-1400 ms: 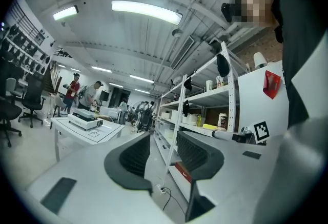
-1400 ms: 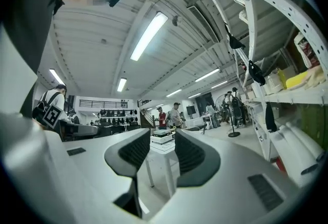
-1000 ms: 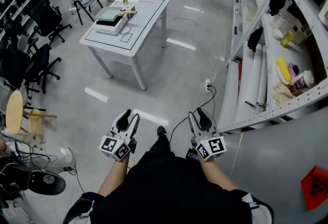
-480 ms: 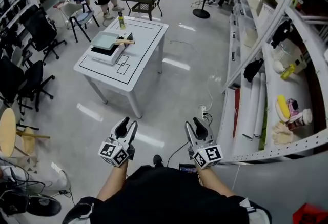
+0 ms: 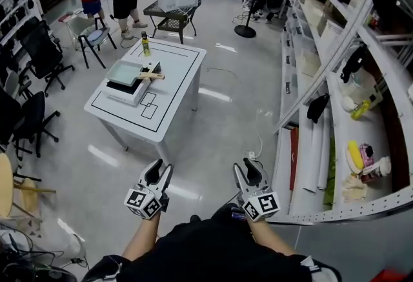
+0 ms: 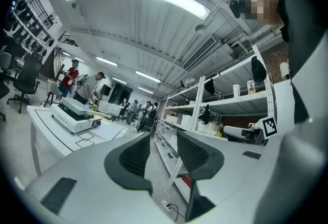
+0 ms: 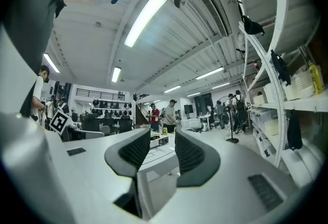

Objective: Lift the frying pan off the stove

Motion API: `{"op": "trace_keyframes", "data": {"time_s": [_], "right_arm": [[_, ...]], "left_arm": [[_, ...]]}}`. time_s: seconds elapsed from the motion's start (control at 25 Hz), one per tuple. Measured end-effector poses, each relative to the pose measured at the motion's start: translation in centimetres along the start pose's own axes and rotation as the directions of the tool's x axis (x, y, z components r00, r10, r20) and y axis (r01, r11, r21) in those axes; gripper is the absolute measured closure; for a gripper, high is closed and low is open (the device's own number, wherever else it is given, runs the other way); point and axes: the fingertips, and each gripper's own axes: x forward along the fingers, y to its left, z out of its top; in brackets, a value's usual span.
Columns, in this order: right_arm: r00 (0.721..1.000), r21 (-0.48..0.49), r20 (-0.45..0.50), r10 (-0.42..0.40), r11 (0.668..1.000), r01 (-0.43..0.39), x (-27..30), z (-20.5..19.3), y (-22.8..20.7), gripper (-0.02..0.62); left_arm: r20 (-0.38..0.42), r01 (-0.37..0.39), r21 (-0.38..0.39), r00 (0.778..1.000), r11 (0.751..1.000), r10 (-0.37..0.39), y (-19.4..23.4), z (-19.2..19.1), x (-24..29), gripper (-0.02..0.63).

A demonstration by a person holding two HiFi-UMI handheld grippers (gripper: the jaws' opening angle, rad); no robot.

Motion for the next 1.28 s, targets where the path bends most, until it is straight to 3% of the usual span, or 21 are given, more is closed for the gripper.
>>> {"op": "trace_keyframes", "data": {"time_s": [0.32, 0.76, 1.0, 1.28], "right_arm": [[0.997, 0.003, 0.054, 0.051, 0.999, -0.051, 4.2, 1.4, -2.9, 0.451], [0.980, 0.026, 0.083, 0.184, 0.982, -0.186, 17.0, 1.4, -13.1, 0.454], [0.958, 0.043, 0.076, 0.276, 0.959, -0.279, 23.3, 1.8, -19.1, 0.454], [0.936, 0.062, 0.092, 0.340, 0.936, -0.346, 29.0, 1.4, -24.5, 0.454]], "left_arm": [[0.005, -0.072, -0.037, 0.997, 0.997, 0.072, 3.2, 0.2, 3.7, 0.440], [0.003, -0.185, -0.011, 0.983, 0.983, 0.185, 7.0, 2.2, 16.0, 0.440], [0.052, -0.275, 0.014, 0.960, 0.961, 0.274, 7.9, 5.1, 22.7, 0.440], [0.099, -0.359, 0.021, 0.930, 0.933, 0.355, 10.2, 5.5, 27.9, 0.440]]}}
